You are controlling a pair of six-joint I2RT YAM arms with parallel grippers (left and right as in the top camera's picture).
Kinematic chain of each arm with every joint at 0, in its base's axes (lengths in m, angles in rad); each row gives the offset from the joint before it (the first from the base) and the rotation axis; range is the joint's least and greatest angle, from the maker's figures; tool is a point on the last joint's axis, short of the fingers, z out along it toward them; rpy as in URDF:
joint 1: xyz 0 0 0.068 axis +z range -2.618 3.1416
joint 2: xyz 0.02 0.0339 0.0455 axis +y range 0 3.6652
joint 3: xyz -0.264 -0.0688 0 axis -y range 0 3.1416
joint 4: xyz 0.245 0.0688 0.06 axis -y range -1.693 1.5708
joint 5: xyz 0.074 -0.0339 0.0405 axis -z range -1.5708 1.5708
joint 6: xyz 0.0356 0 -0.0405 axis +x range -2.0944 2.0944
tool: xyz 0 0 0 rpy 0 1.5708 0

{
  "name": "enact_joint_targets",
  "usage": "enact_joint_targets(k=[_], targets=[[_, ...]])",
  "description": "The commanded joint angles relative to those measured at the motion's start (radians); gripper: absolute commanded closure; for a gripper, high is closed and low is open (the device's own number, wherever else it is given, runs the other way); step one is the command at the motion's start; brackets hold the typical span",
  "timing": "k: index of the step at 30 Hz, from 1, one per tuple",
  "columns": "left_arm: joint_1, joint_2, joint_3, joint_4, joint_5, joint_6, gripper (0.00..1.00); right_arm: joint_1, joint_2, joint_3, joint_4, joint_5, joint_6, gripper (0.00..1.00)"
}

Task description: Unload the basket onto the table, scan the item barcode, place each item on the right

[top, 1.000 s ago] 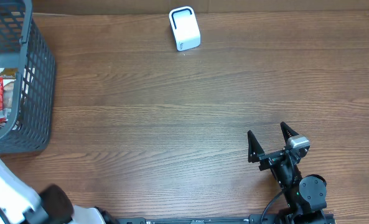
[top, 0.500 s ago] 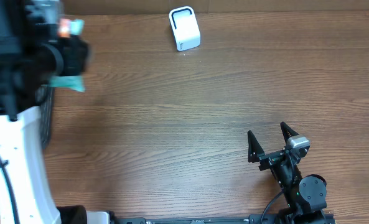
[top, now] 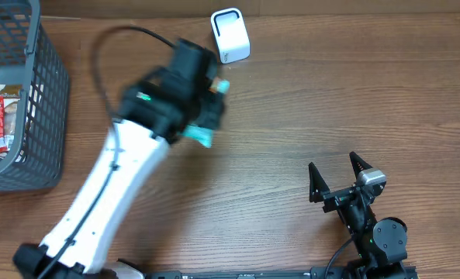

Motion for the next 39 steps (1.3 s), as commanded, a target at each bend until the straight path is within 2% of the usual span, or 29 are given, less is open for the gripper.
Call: enact_joint_targets(k=[1, 6, 14, 31, 34, 36, 37, 38, 39], targets=[[-0.104, 0.009, -0.087, 0.102, -0.027, -0.076, 0.57, -0.006, -0.010, -0.011, 0.002, 0.013, 0.000, 0.00], [-0.239, 0.151, -0.114, 0.191, -0.024, -0.087, 0.57, -0.006, -0.010, -0.011, 0.003, 0.013, 0.000, 0.00], [-0.323, 0.348, -0.114, 0.312, 0.040, -0.113, 0.57, -0.006, -0.010, -0.011, 0.003, 0.013, 0.000, 0.00], [-0.403, 0.447, -0.114, 0.417, 0.009, -0.124, 0.51, -0.006, -0.010, -0.011, 0.002, 0.013, 0.000, 0.00], [-0.403, 0.447, -0.114, 0.416, 0.010, -0.124, 0.46, -0.006, -0.010, -0.011, 0.003, 0.013, 0.000, 0.00], [-0.403, 0.447, -0.113, 0.415, 0.023, -0.124, 0.28, -0.006, -0.010, -0.011, 0.002, 0.013, 0.000, 0.00], [-0.403, 0.447, -0.112, 0.415, 0.028, -0.124, 0.09, -0.006, -0.010, -0.011, 0.002, 0.013, 0.000, 0.00], [-0.403, 0.447, -0.111, 0.415, 0.029, -0.124, 0.00, -0.006, -0.010, -0.011, 0.003, 0.013, 0.000, 0.00], [-0.403, 0.447, -0.106, 0.411, 0.032, -0.124, 0.00, -0.006, -0.010, -0.011, 0.003, 0.013, 0.000, 0.00]])
